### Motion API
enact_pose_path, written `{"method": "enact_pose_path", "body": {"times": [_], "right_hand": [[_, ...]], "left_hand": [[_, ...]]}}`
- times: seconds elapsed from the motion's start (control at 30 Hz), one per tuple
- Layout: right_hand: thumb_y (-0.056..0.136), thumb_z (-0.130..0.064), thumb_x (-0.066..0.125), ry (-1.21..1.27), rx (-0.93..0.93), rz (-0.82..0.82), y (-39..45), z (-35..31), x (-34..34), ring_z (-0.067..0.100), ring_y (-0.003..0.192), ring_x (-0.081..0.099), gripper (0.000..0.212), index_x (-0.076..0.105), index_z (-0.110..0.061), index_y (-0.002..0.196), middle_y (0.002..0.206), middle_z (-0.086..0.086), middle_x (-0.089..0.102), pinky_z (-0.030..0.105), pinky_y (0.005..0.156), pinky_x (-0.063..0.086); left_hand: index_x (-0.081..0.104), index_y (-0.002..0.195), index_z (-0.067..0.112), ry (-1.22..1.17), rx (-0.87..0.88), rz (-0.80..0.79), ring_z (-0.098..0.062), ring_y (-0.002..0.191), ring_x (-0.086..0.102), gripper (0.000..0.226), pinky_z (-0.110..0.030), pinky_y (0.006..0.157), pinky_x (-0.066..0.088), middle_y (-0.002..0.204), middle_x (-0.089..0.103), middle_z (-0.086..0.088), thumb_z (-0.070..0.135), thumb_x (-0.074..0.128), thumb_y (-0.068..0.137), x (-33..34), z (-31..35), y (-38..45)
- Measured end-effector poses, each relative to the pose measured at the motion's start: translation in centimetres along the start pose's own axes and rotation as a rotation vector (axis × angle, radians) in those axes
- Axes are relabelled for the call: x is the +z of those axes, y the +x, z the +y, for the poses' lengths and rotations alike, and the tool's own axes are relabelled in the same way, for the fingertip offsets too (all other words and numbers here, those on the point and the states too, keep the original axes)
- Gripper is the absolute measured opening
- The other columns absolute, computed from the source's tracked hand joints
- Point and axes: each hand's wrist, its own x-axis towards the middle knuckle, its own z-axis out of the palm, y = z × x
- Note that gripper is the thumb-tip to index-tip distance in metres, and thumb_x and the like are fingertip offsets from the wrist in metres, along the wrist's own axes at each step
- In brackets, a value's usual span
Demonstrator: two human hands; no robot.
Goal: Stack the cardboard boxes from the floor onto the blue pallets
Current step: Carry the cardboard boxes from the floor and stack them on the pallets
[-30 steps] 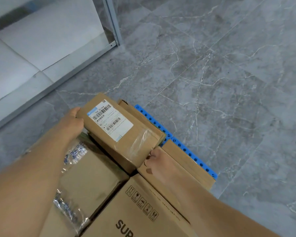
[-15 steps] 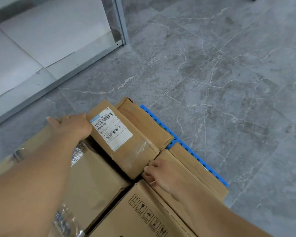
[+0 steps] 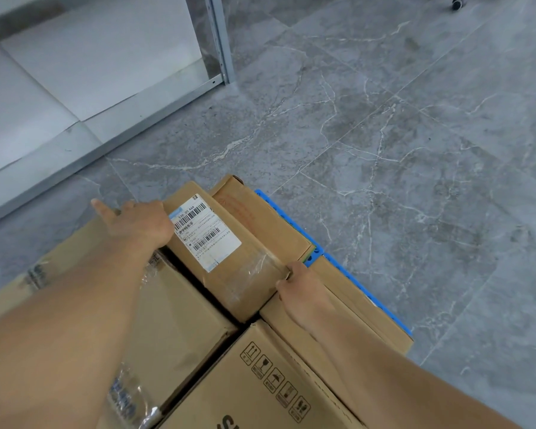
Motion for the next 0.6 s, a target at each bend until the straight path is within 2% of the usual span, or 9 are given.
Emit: {"method": "enact_pose_path", "body": {"times": [0.2,0.3,0.43,0.5,0.6], "right_hand": [[0.09,-0.017,0.042,-0.062,0.054,0.057,-3.8,-1.8,-2.6,0.011,0.066,0.051,0.04,0.044,-0.017,0.13,0.077,-0.008,0.051,0.025,0.056,0.041],[0.09,-0.017,0.041,-0.119,0.057,0.066,-7.7,-3.7,-3.7,0.01,0.063,0.05,0.041,0.044,-0.019,0.13,0.08,-0.005,0.055,0.024,0.052,0.039],[0.089,-0.017,0.041,-0.27,0.031,0.078,-13.8,-6.4,-4.7,0.013,0.068,0.057,0.04,0.043,-0.019,0.129,0.087,-0.005,0.059,0.028,0.059,0.047],[0.091,-0.021,0.04,-0.363,0.011,0.073,-17.1,-7.6,-5.1,0.016,0.081,0.061,0.047,0.036,-0.018,0.137,0.107,-0.001,0.059,0.028,0.061,0.048],[0.095,-0.03,0.038,-0.525,-0.031,0.059,-22.1,-9.2,-5.4,0.023,0.112,0.052,0.05,0.031,-0.017,0.143,0.136,0.005,0.043,0.028,0.072,0.04]], "left_hand": [[0.02,0.147,0.022,-0.229,0.075,0.119,-0.023,0.141,0.02,0.059,-0.059,0.111,0.0,0.15,0.032,-0.004,0.02,0.035,0.089,-1.5,-1.2,-4.5],[0.016,0.148,0.023,-0.464,0.081,0.099,-0.025,0.14,0.02,0.06,-0.054,0.114,0.004,0.151,0.029,-0.006,0.026,0.037,0.091,-2.6,-1.9,-8.7],[0.015,0.148,0.022,-0.662,0.137,0.005,-0.027,0.137,0.027,0.062,-0.047,0.111,0.023,0.151,0.03,-0.006,0.03,0.041,0.092,-3.9,-2.9,-16.6],[0.01,0.149,0.023,-0.742,0.145,-0.067,-0.026,0.139,0.023,0.066,-0.044,0.108,0.025,0.154,0.024,-0.003,0.032,0.041,0.092,-4.7,-3.7,-21.1],[0.003,0.149,0.023,-0.845,0.132,-0.17,-0.025,0.14,0.019,0.07,-0.043,0.109,0.024,0.156,0.017,-0.001,0.034,0.041,0.091,-5.9,-5.5,-27.2]]}}
